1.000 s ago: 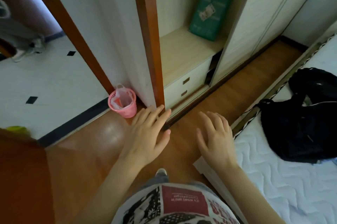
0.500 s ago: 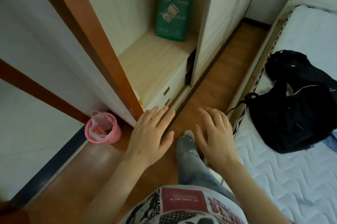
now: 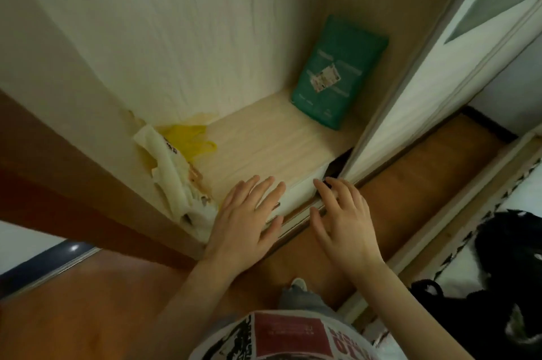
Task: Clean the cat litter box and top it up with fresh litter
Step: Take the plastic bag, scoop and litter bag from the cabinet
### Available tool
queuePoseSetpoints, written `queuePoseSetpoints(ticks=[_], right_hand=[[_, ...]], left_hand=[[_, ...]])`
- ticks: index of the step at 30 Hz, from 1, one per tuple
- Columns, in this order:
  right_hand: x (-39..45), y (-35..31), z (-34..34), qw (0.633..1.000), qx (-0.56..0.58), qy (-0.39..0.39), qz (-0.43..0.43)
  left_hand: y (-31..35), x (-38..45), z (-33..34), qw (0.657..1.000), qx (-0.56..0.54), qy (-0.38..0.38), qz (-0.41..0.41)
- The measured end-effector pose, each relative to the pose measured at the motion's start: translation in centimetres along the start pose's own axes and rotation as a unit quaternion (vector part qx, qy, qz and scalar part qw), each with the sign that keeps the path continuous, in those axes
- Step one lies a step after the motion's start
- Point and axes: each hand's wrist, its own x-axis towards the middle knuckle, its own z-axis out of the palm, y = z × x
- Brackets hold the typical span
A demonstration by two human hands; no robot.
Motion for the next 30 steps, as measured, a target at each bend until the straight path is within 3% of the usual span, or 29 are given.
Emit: queuePoseSetpoints(ticks=[7,13,21,26,30], right_hand=[[8.1,0.3,1.8,0.990,-0.009,-0.071,-0.125],[11.1,-2.5,5.0,0.978,0.007,-0.082,-0.193],[15.3,-4.2,6.6,0.958,0.016,-0.055,-0.282],[19.1,-3.9,7.1,0.933,0.028,-0.055,-0.355],[22.3,-2.7,7.4,0.903,0.045,-0.077,-0.420]], left_hand=[[-1.9,2.6,-0.6,0.992,0.002,0.033,-0.118],[-5.2,1.7,0.2,0.986,0.027,0.022,-0.165],[-6.3,2.6,0.1,0.971,0.033,0.067,-0.228],[-5.6,4.3,1.0,0.943,0.075,0.108,-0.305],[-4.4,5.9,2.8,0.906,0.036,0.133,-0.400]])
